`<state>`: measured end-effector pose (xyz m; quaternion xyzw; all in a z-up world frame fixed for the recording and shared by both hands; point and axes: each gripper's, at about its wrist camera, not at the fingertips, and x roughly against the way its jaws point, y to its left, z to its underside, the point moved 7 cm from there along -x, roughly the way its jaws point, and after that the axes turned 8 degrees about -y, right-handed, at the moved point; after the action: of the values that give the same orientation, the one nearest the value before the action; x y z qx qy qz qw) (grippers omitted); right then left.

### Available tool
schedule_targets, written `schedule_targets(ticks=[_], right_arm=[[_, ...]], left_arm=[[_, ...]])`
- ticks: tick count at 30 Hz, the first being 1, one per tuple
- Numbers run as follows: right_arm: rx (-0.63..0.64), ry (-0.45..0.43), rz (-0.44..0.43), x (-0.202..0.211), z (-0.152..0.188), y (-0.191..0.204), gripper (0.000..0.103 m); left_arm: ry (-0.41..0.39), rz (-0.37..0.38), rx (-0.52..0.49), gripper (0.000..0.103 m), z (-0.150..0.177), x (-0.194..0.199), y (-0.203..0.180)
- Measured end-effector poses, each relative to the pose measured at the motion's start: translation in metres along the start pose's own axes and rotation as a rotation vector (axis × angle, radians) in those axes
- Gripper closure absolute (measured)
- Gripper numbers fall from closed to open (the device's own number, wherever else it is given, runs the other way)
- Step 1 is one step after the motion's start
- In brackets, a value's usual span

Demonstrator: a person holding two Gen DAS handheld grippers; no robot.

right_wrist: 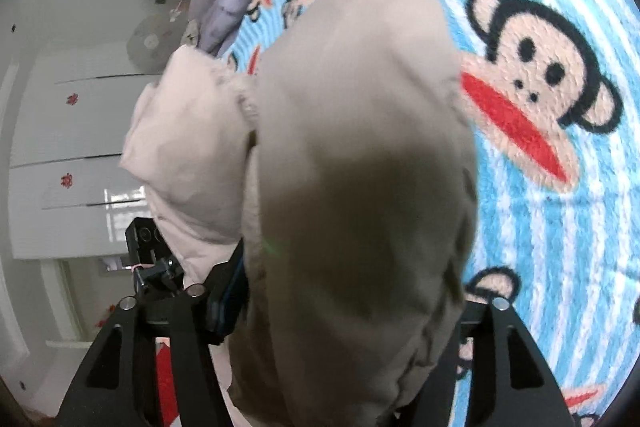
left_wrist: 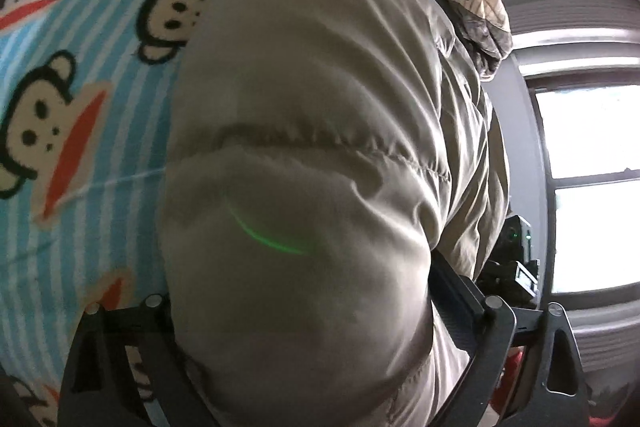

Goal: Fold large clothes

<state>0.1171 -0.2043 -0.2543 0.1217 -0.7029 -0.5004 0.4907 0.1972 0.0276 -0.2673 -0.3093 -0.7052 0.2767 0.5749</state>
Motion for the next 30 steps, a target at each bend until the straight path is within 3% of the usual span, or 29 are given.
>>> schedule_targets(ticks=[6, 11, 12, 13, 15, 20, 21, 22, 24, 26, 27, 30], right_arm=[[0.041, -0.031, 0.103, 0.028, 0.012, 0.014, 0.034], [0.149, -0.103, 0.221, 0.084, 0.034, 0.029, 0.034], [0.171, -0.117, 0.237, 0.094, 0.041, 0.032, 0.040], [0.199, -0.130, 0.255, 0.102, 0.050, 0.037, 0.055], [0.244, -0.136, 0.278, 0.113, 0.070, 0.045, 0.067], [0.376, -0.140, 0.311, 0.111, 0.108, 0.075, 0.067], [0.397, -0.146, 0.324, 0.106, 0.107, 0.082, 0.067], [0.410, -0.155, 0.338, 0.105, 0.102, 0.088, 0.058], [0.384, -0.168, 0.332, 0.102, 0.089, 0.090, 0.028], [0.312, -0.185, 0.280, 0.091, 0.066, 0.090, 0.028], [0.290, -0.179, 0.275, 0.079, 0.057, 0.092, 0.034], [0.228, -0.125, 0.367, 0.053, 0.046, 0.073, 0.070]], left_arm=[[-0.112, -0.187, -0.098, 0.006, 0.012, 0.048, -0.021], [-0.201, -0.235, -0.186, 0.010, 0.026, 0.108, -0.039], [-0.208, -0.239, -0.197, 0.010, 0.033, 0.115, -0.045], [-0.211, -0.249, -0.205, 0.010, 0.036, 0.114, -0.057], [-0.208, -0.284, -0.238, 0.010, 0.052, 0.117, -0.059], [-0.156, -0.368, -0.269, 0.010, 0.078, 0.097, -0.059], [-0.158, -0.371, -0.267, 0.010, 0.079, 0.095, -0.058], [-0.164, -0.375, -0.262, 0.010, 0.079, 0.094, -0.056], [-0.192, -0.409, -0.232, 0.010, 0.072, 0.094, -0.051], [-0.220, -0.406, -0.192, 0.010, 0.059, 0.096, -0.051], [-0.240, -0.394, -0.179, 0.010, 0.049, 0.098, -0.055], [-0.289, -0.379, -0.218, 0.010, 0.020, 0.097, -0.079]])
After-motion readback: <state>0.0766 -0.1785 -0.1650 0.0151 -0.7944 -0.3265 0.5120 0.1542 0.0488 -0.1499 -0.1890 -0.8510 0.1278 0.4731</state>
